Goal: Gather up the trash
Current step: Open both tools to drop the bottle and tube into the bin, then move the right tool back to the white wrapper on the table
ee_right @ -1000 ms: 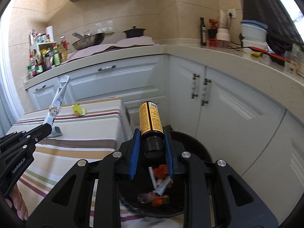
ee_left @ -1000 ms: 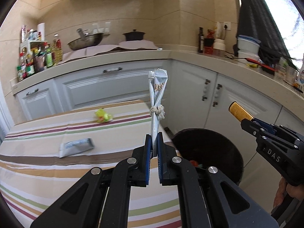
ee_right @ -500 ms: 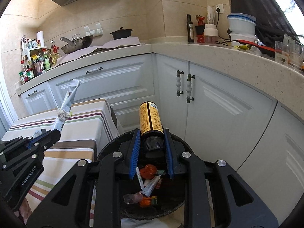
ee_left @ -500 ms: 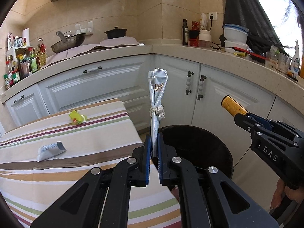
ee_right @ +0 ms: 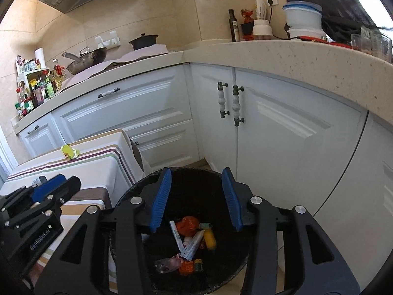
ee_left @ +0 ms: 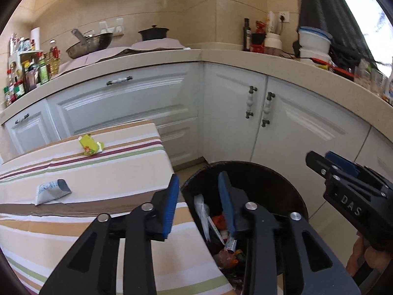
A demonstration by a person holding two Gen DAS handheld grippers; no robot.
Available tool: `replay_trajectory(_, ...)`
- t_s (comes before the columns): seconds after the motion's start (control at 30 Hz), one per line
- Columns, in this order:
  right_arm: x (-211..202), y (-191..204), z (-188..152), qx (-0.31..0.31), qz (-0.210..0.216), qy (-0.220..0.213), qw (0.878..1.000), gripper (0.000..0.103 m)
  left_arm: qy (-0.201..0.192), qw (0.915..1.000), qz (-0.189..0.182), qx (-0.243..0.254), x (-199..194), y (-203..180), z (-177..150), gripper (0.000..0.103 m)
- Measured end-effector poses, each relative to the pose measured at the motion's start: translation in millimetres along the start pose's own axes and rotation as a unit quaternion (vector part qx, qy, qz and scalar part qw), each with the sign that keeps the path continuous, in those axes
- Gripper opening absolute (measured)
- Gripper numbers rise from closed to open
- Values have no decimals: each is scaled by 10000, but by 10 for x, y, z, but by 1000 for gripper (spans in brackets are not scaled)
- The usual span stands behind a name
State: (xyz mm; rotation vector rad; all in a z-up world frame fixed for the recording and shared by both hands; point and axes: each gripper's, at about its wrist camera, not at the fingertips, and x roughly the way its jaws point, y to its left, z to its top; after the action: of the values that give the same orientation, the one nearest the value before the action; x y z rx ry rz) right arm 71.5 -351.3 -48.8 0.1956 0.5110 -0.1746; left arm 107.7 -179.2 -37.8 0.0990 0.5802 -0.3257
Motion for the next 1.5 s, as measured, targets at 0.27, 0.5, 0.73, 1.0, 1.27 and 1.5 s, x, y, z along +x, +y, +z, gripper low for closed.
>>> replay_trajectory(0.27,-63,86,63,19,36,-38,10000,55,-16,9998,155,-85,-94,167,7,46)
replay_trajectory(0.5,-53,362,72,-74,338,19,9994,60,24,9988,476,-92,-192,494,-59,56)
replay_trajectory(0.73,14,765,45,-286,687,150,9971,60,95,9952,935,-267,-279,967,-161,63)
replay_trajectory(1.0,103,1218,21,-573,1032,298,9926,60,298,9864,1487,-629,-332,1528,-317,64)
replay_trajectory(1.27,200,1741,-16,-919,1450,463,9841,60,321,9789,1811,-885,-432,1926,-399,64)
replay_trajectory(1.5,296,2080,-78,-1139,1660,641,9774,60,356,9752,1943,-997,-483,2160,-475,66)
